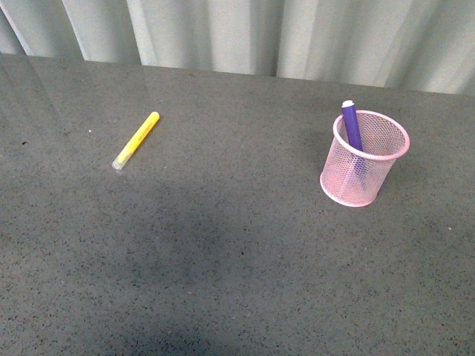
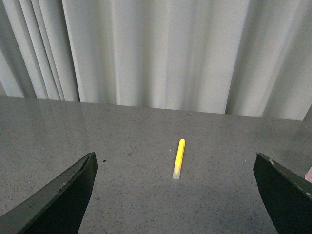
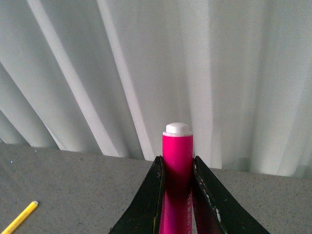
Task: Insert purple and pink pens into pink cup
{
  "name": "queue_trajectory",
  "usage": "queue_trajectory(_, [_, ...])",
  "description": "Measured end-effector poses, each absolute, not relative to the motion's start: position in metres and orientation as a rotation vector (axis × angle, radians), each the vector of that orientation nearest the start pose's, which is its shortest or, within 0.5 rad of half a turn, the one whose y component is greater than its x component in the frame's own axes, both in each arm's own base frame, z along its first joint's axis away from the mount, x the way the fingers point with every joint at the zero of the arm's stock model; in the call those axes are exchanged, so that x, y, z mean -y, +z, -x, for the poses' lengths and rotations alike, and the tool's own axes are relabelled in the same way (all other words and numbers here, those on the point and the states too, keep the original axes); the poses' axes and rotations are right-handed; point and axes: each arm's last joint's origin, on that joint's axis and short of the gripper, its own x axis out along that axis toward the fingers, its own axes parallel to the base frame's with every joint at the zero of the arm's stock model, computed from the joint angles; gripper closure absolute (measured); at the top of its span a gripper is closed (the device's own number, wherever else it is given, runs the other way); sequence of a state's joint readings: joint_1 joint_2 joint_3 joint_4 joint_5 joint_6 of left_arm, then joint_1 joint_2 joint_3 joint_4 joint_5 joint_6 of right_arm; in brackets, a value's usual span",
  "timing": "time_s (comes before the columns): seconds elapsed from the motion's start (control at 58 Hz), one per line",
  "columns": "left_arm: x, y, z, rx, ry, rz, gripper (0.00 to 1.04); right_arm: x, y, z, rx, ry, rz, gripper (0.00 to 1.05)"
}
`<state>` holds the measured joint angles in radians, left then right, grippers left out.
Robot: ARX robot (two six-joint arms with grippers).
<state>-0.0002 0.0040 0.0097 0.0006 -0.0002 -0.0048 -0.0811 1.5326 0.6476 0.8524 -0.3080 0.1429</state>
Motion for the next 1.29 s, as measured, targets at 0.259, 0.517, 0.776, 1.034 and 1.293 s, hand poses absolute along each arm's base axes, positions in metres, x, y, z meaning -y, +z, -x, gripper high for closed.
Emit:
queue_trajectory(0.259, [0.000,0.167,-0.097,0.006,0.000,0.005,0.07,0.015,0.174,-0.304,-0.010,0.327,-0.107,0.93])
queue_trajectory(0.517, [0.000,0.167,-0.097,0.006,0.000,0.005,0.07,0.004,0.144,-0.307,0.031,0.417,-0.110,0.93])
queue_trajectory(0.776, [0.000,0.167,-0.097,0.006,0.000,0.005,0.07,-0.003,0.133,-0.308,0.016,0.445,-0.117,0.93])
queue_trajectory(1.034, [0.000,0.167,-0.097,0.006,0.000,0.005,0.07,-0.008,0.125,-0.315,-0.004,0.460,-0.122,0.93])
queue_trajectory(1.293, [0.000,0.167,-0.097,0.006,0.000,0.005,0.07,-0.035,0.132,-0.373,0.066,0.521,-0.141,0.93])
